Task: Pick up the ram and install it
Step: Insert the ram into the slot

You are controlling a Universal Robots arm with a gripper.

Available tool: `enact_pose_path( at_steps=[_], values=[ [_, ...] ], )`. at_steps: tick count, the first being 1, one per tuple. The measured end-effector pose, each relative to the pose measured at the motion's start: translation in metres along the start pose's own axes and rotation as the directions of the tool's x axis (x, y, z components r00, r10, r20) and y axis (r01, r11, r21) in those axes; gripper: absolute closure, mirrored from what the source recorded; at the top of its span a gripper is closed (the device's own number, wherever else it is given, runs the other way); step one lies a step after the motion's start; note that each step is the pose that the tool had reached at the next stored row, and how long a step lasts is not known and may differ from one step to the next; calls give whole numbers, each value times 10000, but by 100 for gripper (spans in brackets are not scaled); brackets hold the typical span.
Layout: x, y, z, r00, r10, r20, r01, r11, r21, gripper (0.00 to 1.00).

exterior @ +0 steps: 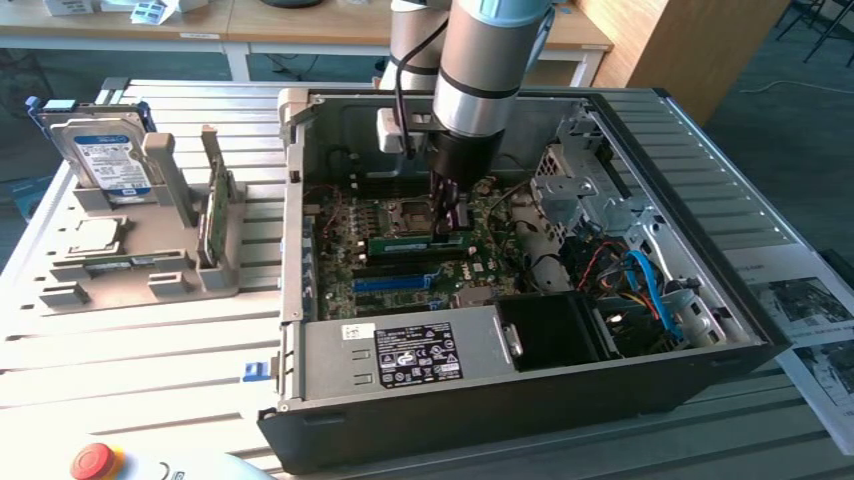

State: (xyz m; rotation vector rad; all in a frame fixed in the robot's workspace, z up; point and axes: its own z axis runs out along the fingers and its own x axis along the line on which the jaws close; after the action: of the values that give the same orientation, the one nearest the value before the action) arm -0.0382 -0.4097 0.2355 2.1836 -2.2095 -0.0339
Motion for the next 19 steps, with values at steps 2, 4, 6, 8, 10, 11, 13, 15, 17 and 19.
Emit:
enact_pose_path(
  at_steps=[2, 4, 6, 8, 10, 11, 13, 15, 17, 19],
  values=[
    [0, 0, 4, 10000, 0, 2, 0, 10000, 1, 88],
    [0, 0, 10, 10000, 0, 2, 0, 10000, 1, 88],
    [0, -1, 16, 10000, 0, 1, 0, 10000, 1, 88],
    [0, -1, 24, 10000, 0, 1, 0, 10000, 0, 88],
    [0, -2, 32, 10000, -1, 1, 1, 10000, 0, 88],
    [0, -2, 35, 10000, -1, 0, 1, 10000, 0, 88],
    [0, -1, 38, 10000, 0, -2, 0, 10000, -1, 88],
    [0, -2, 39, 10000, 0, -1, 0, 10000, 0, 88],
    [0, 3, 40, 10000, 0, 0, 0, 10000, 0, 88],
    [1, 4, 43, 10000, -1, 0, 1, 10000, 0, 88]
  ],
)
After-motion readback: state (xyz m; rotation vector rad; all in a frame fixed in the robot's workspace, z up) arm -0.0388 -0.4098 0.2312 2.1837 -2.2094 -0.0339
